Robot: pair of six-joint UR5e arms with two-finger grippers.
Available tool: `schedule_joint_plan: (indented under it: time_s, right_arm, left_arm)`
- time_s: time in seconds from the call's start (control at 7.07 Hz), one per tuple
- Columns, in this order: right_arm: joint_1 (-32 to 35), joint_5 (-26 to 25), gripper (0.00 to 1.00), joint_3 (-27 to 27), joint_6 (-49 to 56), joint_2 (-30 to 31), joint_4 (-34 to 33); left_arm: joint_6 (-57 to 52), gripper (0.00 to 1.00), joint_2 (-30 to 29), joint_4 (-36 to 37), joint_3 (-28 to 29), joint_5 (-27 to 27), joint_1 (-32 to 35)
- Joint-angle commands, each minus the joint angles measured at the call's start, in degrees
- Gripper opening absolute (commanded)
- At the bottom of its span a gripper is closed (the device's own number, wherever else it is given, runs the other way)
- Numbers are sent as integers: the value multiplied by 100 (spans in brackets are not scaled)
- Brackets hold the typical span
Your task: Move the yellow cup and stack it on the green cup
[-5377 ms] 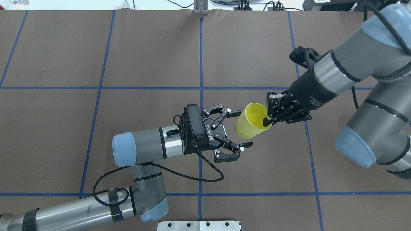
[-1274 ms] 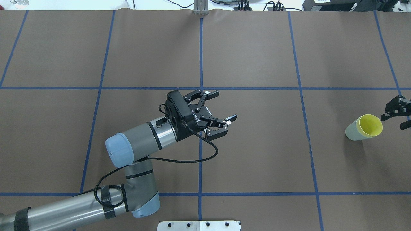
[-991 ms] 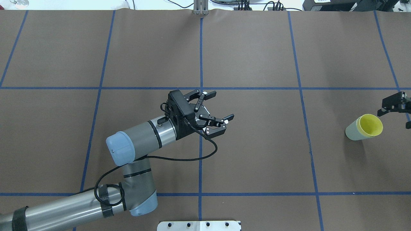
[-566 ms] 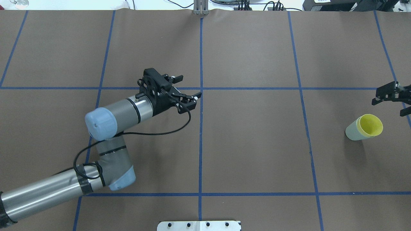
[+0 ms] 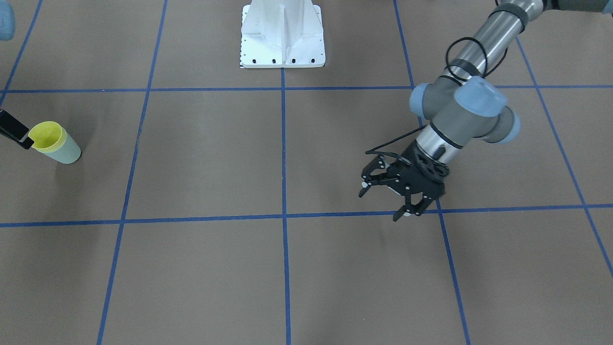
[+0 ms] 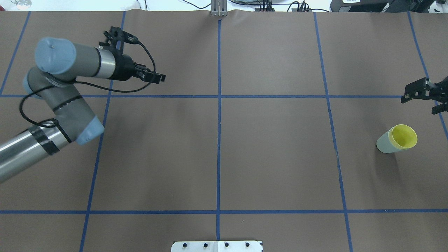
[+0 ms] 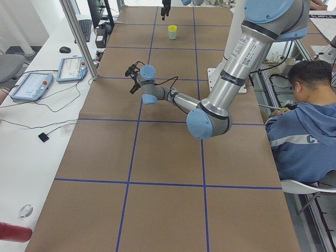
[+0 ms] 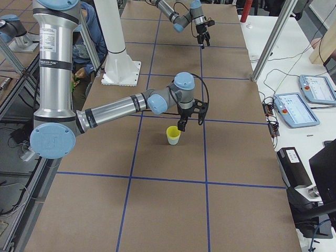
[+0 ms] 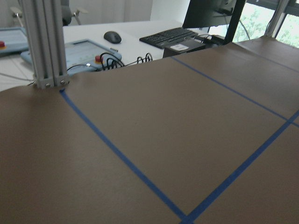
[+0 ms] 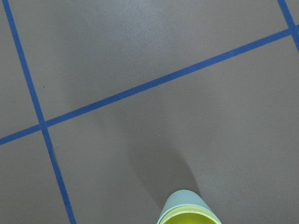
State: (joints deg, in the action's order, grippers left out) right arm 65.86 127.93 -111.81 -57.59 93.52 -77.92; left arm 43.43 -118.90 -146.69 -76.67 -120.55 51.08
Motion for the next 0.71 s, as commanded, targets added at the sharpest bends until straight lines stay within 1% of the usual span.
schedule_joint_plan:
  time_s: [0.0,0.14,0.28,0.42,0.57]
  right_arm:
    - [6,-22,100,-16,11,-62,-4]
    - [23,-31,100,-34,11,-88,-4]
    - [41,-57,100,-51,20,-80,5]
    - [171,-101,100,-173,20,25,5]
    - [225,-189,100,-148,299,87,5]
  left_arm:
    - [-123,99,697,711,73,-2009,1460]
    - [-907,99,1171,704,65,-2086,1736]
    - [-1976,99,1672,756,82,-2078,2078]
    - [-2387,99,1903,774,48,-2086,2334]
    - [-2400,99,2140,783,65,-2017,2423]
